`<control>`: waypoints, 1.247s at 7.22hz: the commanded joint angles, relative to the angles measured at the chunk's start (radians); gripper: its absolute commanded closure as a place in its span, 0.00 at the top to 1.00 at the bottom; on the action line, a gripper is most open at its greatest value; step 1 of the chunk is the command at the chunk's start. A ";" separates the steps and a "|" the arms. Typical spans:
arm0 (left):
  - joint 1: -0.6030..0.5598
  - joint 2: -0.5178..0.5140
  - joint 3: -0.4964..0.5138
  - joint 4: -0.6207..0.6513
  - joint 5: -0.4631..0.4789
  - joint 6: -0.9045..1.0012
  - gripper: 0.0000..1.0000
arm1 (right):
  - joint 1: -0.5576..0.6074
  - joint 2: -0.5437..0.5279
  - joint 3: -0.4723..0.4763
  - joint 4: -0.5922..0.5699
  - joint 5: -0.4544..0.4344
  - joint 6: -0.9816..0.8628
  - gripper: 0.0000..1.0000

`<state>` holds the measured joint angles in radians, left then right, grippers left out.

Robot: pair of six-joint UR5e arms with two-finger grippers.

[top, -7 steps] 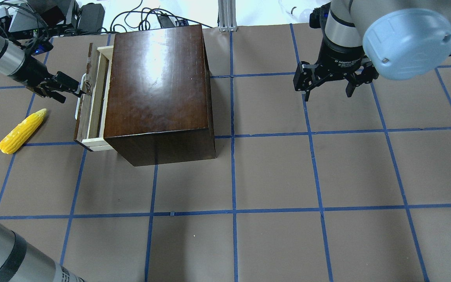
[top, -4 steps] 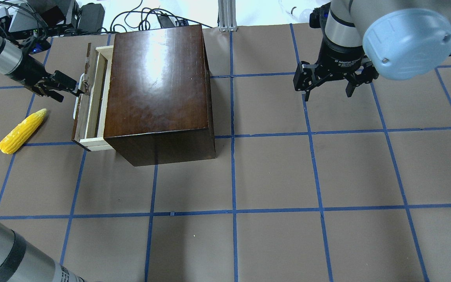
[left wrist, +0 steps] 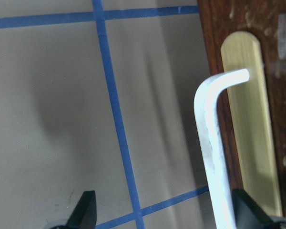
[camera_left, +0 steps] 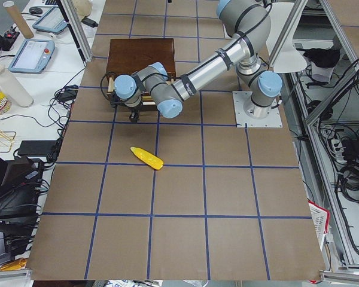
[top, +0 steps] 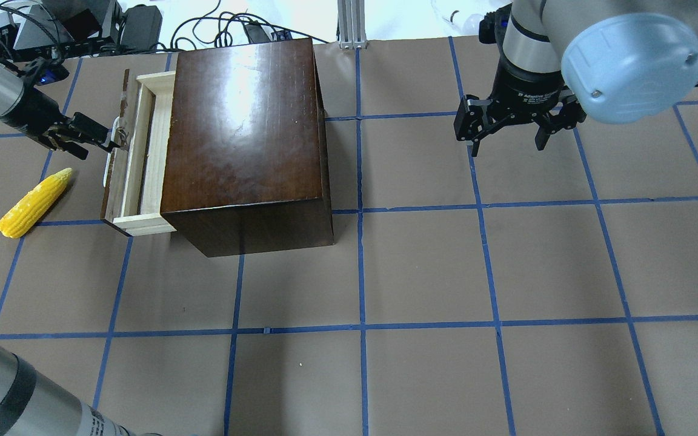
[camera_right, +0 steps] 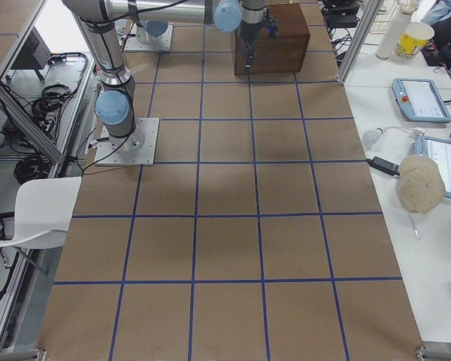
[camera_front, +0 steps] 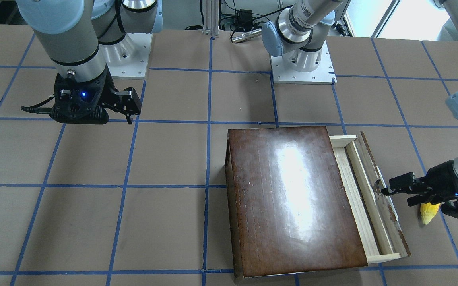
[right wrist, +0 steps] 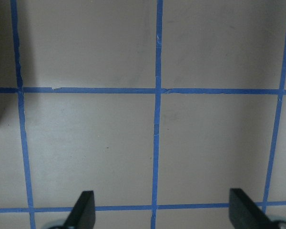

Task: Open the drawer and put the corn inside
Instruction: 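Pull the drawer open by its handle with the left gripper, then release the handle and move the left gripper over the yellow corn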

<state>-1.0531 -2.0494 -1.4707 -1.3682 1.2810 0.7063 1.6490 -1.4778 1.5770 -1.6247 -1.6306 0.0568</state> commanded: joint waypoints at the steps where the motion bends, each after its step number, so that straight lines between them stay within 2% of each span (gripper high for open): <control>1: 0.004 -0.003 0.032 -0.032 0.014 0.039 1.00 | 0.000 0.001 0.000 0.000 0.000 0.000 1.00; 5: 0.028 -0.005 0.041 -0.032 0.038 0.081 1.00 | 0.000 0.001 0.000 0.000 0.000 0.000 1.00; 7: 0.074 -0.008 0.053 -0.031 0.086 0.117 1.00 | 0.000 0.001 0.000 0.000 0.000 0.000 1.00; 9: 0.114 -0.008 0.050 -0.014 0.179 0.284 1.00 | 0.000 0.001 0.000 -0.001 0.000 0.000 1.00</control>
<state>-0.9651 -2.0568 -1.4189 -1.3899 1.4095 0.8989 1.6490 -1.4772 1.5769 -1.6248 -1.6306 0.0568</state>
